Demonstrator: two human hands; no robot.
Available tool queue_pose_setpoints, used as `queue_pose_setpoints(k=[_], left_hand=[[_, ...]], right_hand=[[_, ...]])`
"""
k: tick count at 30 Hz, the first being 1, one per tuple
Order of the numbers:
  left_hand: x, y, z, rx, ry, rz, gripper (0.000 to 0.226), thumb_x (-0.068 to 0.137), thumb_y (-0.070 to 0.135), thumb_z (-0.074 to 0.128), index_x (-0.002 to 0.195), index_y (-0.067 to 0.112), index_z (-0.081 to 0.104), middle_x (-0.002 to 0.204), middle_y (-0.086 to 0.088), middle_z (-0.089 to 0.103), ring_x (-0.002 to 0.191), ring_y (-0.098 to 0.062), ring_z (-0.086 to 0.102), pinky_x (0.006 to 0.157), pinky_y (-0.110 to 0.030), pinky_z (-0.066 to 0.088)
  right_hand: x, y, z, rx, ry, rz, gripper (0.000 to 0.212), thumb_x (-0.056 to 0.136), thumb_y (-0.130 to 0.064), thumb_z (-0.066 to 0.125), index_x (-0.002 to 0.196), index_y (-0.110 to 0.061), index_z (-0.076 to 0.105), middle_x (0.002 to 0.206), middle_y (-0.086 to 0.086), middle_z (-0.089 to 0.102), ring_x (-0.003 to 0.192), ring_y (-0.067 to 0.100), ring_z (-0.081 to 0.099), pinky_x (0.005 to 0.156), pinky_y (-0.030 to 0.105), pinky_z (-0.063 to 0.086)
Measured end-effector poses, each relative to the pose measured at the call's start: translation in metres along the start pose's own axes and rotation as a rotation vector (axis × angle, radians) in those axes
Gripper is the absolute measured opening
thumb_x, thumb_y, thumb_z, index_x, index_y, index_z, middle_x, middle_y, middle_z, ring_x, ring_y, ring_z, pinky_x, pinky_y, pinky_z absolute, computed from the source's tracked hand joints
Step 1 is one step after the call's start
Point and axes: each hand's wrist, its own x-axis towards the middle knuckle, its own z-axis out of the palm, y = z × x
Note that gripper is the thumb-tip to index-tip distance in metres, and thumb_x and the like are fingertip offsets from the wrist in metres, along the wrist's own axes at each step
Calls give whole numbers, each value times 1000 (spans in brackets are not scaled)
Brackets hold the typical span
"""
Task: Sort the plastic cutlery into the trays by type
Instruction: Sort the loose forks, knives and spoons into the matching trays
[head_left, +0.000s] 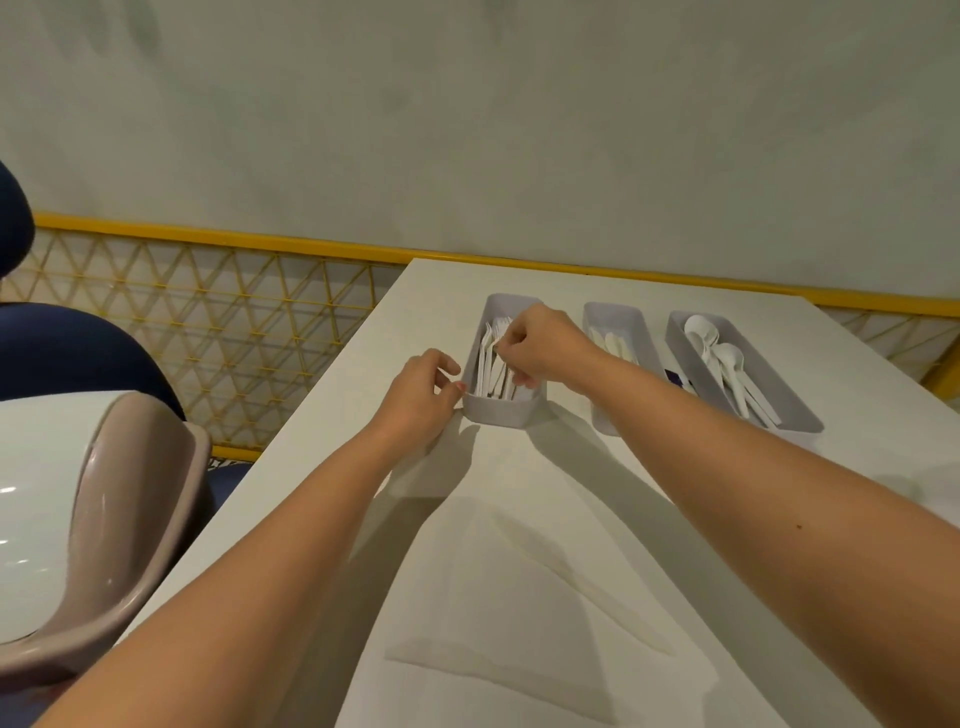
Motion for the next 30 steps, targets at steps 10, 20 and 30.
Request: queue_pose_setpoints(k=[10, 20, 30], left_hand=[[-65, 38, -37, 271, -494, 81, 12, 88, 18, 60, 77, 23, 64, 89, 9, 57, 76, -11, 52, 66, -19, 41], [-112, 45, -37, 505, -851, 45, 27, 71, 36, 78, 90, 18, 71, 96, 5, 50, 85, -12, 48, 81, -31, 44], [-124, 48, -23, 695, -866, 96, 21, 74, 27, 74, 89, 14, 68, 92, 2, 45, 71, -10, 43, 50, -17, 31]], right_hand=[[-82, 30, 3, -246, -227, -95, 20, 88, -13, 58, 89, 4, 69, 66, 7, 64, 52, 13, 55, 50, 18, 46], [-127, 50, 12, -322, -411, -116, 18, 79, -25, 72, 81, -7, 69, 61, -1, 61, 49, 8, 52, 48, 15, 42], [-139, 62, 17, -383, -453, -110, 13, 80, -17, 69, 74, -11, 60, 60, -1, 58, 52, 12, 49, 51, 18, 40]])
